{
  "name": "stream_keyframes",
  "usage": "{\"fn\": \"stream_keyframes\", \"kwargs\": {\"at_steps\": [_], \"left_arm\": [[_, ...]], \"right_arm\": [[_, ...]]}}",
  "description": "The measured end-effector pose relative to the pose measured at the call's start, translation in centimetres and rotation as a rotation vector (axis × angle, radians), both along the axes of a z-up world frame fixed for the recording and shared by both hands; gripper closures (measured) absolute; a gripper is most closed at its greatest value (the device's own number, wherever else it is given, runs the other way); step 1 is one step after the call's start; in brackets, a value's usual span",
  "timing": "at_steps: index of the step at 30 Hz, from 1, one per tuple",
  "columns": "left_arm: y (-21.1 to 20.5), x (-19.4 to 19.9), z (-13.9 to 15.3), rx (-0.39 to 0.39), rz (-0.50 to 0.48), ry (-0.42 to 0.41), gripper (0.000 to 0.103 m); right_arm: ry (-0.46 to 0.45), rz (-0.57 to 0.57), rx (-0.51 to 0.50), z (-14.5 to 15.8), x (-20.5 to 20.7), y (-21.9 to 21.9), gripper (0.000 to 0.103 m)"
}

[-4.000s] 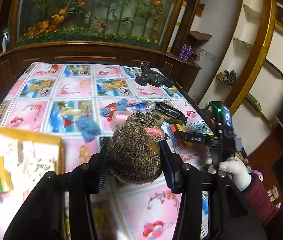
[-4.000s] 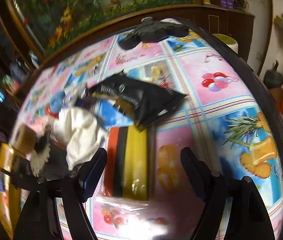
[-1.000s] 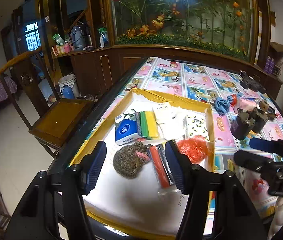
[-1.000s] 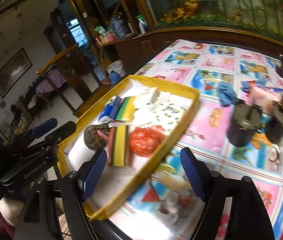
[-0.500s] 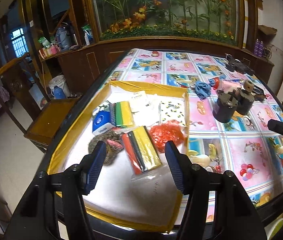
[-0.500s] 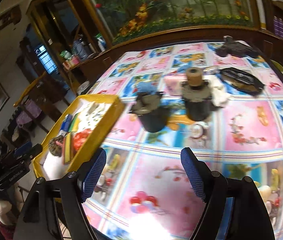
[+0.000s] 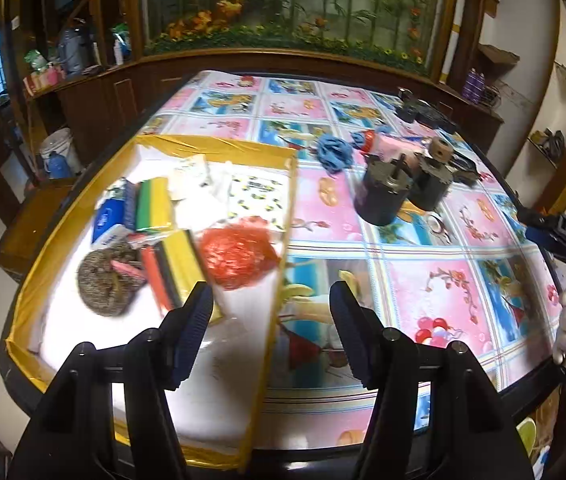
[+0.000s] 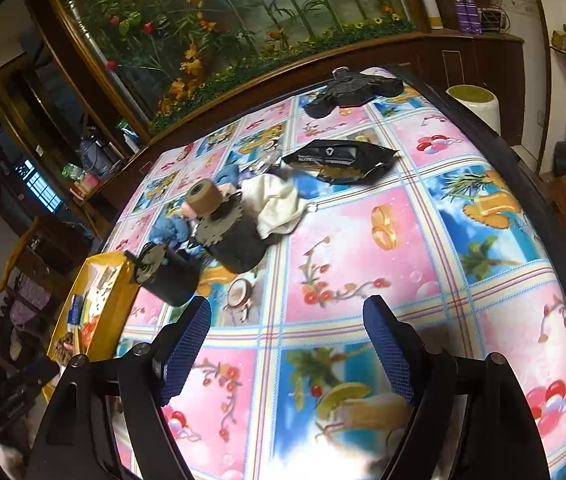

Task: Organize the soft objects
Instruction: 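Move both tools back over the cluttered table, then grasp the blue cloth with the left tool while the right tool grasps the black snack bag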

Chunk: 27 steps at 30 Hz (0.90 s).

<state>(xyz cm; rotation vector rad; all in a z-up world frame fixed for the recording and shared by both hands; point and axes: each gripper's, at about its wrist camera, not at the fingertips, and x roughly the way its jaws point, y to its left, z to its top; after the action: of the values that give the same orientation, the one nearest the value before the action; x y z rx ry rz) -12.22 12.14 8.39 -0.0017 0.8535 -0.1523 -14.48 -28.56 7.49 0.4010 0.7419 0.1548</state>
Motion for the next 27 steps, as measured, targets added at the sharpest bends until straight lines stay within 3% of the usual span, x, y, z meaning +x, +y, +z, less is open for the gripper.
{"fn": "stream_keyframes", "kwargs": {"at_steps": [6, 12, 16, 22, 27], "left_arm": [[-2.0, 0.6, -1.3, -0.01, -0.076, 0.042, 0.044], [-2.6, 1.7, -2.1, -0.061, -0.121, 0.079, 0.044], [-2.1, 3.6, -1.1, -0.12, -0.145, 0.097, 0.044], [-1.3, 10.2, 1.9, -0.234, -0.12, 0.101, 0.041], [-2.6, 17.2, 1.6, -0.313, -0.106, 0.152, 0.037]], "right_arm": [[0.023, -0.023, -0.037, 0.3, 3.4, -1.4, 0.024], [0.039, -0.086, -0.108, 1.1, 8.6, -2.8, 0.024], [0.07, -0.101, -0.134, 1.2, 12.5, -3.2, 0.024], [0.093, -0.124, -0.187, 0.7, 17.9, -3.3, 0.024], [0.117, -0.129, -0.167, -0.5, 22.0, -4.2, 0.023]]}}
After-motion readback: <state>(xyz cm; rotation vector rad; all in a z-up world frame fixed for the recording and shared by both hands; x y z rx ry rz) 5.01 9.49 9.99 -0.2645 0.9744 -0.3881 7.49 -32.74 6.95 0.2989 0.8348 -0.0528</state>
